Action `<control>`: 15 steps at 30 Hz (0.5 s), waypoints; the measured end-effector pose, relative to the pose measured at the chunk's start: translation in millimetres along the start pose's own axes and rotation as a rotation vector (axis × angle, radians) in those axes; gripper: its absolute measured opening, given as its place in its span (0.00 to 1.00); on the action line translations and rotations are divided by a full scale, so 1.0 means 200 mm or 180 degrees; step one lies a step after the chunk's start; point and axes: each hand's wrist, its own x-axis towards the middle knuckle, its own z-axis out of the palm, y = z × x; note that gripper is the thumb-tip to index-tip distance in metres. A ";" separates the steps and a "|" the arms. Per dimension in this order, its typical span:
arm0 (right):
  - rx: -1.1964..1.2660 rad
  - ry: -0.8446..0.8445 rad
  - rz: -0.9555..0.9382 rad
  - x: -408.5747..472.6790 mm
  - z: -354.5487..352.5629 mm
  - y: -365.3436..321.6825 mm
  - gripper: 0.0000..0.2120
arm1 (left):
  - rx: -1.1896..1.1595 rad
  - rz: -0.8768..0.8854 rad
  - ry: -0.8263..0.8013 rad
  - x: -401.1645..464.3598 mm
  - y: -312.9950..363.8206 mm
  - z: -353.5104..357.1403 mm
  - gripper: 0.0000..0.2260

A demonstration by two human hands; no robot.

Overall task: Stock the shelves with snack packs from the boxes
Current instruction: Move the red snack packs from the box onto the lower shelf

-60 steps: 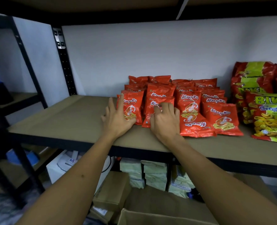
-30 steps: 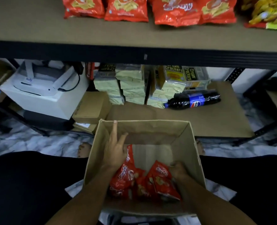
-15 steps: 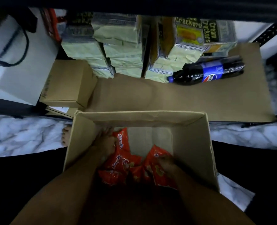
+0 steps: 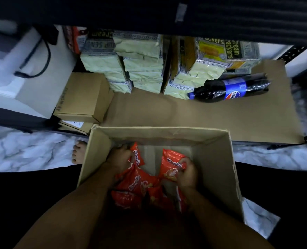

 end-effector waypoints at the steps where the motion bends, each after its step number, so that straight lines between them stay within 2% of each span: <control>1: -0.0162 -0.0044 -0.0223 -0.01 -0.01 -0.02 0.20 | -0.0027 0.0011 0.0017 -0.03 0.02 0.00 0.09; 4: -0.0283 -0.0033 -0.0512 -0.03 -0.02 -0.10 0.21 | 0.0218 0.0222 0.0086 -0.12 0.10 -0.01 0.06; 7: 0.0082 0.0143 -0.0503 -0.07 -0.04 -0.18 0.25 | -0.0227 0.0205 0.0396 -0.19 0.13 -0.07 0.04; 10: 0.0414 0.0242 -0.0265 -0.09 -0.07 -0.21 0.28 | -0.1436 0.0132 0.0691 -0.27 0.16 -0.07 0.11; 13: 0.0999 0.0194 0.0032 -0.12 -0.11 -0.28 0.21 | -0.2902 0.0172 0.1088 -0.35 0.17 -0.06 0.24; 15: 0.1368 0.0086 0.0179 -0.18 -0.15 -0.34 0.17 | -0.3544 0.0025 0.1015 -0.44 0.20 -0.10 0.29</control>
